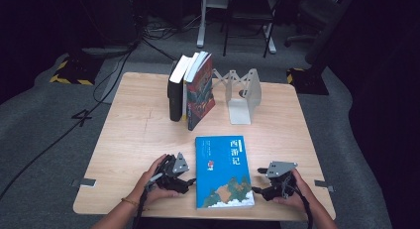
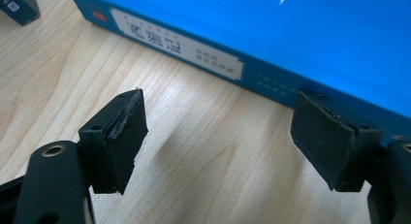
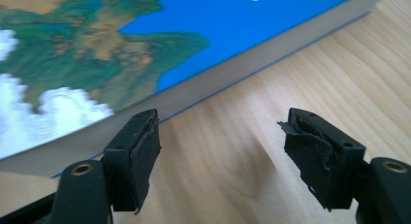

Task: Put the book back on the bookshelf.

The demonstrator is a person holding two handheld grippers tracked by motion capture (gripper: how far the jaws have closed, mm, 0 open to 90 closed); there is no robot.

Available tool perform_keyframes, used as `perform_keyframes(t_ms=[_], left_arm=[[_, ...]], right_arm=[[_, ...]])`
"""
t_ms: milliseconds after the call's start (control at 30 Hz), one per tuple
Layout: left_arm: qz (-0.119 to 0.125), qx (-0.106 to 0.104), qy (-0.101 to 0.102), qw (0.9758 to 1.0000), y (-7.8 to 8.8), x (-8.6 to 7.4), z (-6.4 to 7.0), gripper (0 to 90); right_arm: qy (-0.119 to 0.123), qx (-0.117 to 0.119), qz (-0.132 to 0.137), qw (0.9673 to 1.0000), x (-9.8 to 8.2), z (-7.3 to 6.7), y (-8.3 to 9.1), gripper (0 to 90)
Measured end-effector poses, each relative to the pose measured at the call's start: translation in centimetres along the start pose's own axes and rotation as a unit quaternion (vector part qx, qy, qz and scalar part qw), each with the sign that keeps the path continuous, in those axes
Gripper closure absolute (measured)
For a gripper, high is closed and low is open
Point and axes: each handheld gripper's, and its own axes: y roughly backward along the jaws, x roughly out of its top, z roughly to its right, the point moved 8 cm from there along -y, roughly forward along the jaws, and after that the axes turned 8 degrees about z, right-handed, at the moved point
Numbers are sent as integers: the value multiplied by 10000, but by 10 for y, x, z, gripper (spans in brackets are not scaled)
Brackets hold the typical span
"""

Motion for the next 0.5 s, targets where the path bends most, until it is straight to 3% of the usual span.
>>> perform_keyframes(t_ms=[200,267,400,500], left_arm=[[60,182,54,9998,-6,1,-10,203],[84,229,196,9995,-9,3,-16,211],[119,409,184,9989,-15,8,-28,293],[182,346,270,9989,-19,9,-35,295]], right_arm=[[85,33,28,10000,0,-4,1,304],[120,24,43,9999,0,-4,1,304],[116,87,73,9999,0,-4,1,304],[137,77,93,9998,0,-3,2,310]])
